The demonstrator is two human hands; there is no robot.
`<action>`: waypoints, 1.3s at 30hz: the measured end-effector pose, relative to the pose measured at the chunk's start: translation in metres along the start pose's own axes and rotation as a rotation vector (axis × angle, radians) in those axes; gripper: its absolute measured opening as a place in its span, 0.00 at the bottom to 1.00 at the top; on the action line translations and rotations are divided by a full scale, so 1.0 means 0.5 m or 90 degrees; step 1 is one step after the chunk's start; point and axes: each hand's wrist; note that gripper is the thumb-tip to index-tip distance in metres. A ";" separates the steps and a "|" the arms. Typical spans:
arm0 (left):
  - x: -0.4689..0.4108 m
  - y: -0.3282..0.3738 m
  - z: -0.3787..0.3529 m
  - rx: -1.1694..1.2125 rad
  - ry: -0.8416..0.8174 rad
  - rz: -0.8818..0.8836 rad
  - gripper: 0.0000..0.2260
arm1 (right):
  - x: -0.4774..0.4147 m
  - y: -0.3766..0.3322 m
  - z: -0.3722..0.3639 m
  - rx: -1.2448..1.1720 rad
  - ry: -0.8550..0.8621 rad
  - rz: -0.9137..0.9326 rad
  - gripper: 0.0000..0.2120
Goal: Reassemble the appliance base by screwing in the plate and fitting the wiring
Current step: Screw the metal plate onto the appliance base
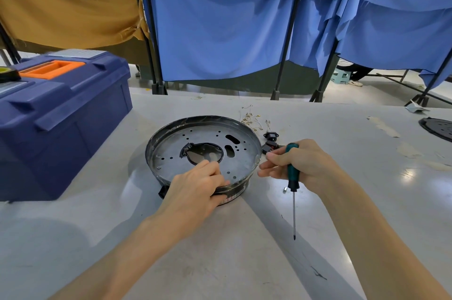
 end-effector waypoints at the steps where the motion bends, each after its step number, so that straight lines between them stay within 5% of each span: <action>1: 0.001 0.001 0.001 -0.003 0.001 -0.003 0.10 | 0.000 0.006 0.004 -0.012 0.001 -0.020 0.11; 8: -0.005 -0.006 -0.004 -0.022 -0.025 0.003 0.10 | -0.008 0.050 -0.005 -0.119 -0.034 -0.134 0.04; 13: -0.024 -0.036 0.017 0.025 -0.151 0.023 0.07 | -0.025 0.070 -0.023 -0.179 -0.107 -0.194 0.03; 17: -0.017 -0.056 0.035 -0.063 -0.281 -0.017 0.25 | -0.029 0.075 -0.021 -0.221 -0.112 -0.212 0.04; 22: -0.005 -0.053 0.032 -0.202 -0.202 -0.123 0.29 | -0.029 0.076 -0.022 -0.230 -0.109 -0.209 0.05; 30: 0.003 -0.058 0.021 -0.100 -0.096 -0.113 0.24 | -0.031 0.083 -0.019 -0.248 -0.112 -0.211 0.11; 34: 0.005 -0.052 0.029 -0.034 -0.131 -0.065 0.24 | -0.031 0.084 -0.022 -0.246 -0.105 -0.210 0.04; 39: -0.022 -0.053 0.042 -0.038 -0.131 -0.069 0.09 | -0.029 0.083 -0.027 -0.215 -0.106 -0.196 0.05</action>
Point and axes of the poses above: each hand's wrist, its own x-axis away from the middle knuckle, its own z-axis out of the back of the hand, y = z × x, and after that the axes turned 2 degrees about z, right-handed
